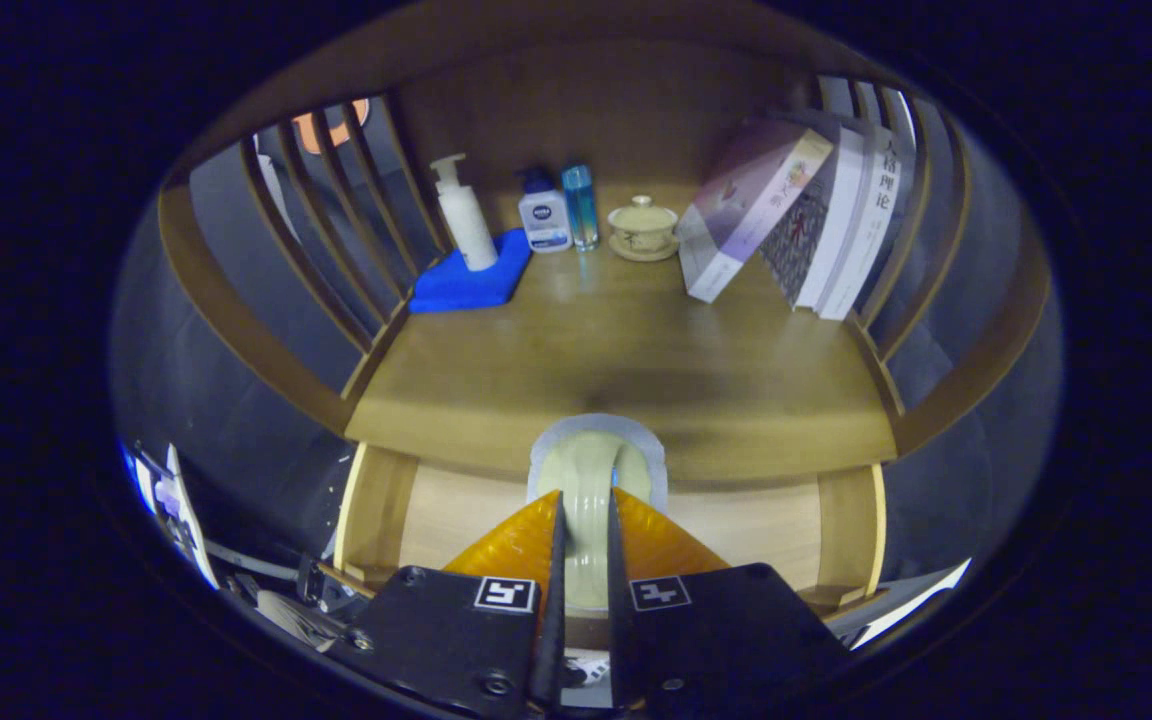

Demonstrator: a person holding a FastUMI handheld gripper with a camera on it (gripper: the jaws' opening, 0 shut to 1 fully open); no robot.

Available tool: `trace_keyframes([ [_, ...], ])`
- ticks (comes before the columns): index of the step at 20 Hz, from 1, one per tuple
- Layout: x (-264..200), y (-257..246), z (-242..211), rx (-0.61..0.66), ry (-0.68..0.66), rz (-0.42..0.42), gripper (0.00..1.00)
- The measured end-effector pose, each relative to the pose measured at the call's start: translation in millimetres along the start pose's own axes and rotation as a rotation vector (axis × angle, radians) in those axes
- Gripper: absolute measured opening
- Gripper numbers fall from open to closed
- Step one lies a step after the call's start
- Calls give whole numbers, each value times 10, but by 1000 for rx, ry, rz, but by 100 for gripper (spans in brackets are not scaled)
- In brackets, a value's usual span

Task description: Pull open the drawer, take out the items inside it, and place them on the countertop above the cabinet.

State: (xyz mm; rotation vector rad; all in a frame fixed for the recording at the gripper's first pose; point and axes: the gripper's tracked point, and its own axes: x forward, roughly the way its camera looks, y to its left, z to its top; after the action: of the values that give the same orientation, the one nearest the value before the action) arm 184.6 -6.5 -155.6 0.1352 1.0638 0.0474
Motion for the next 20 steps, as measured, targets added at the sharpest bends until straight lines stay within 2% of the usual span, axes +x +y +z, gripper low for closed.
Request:
trace_keyframes([
  [8,487,30,749,-17,-9,-36,21],
  [16,899,-146,822,57,42,-56,21],
  [20,998,-220,846,70,15,-58,21],
])
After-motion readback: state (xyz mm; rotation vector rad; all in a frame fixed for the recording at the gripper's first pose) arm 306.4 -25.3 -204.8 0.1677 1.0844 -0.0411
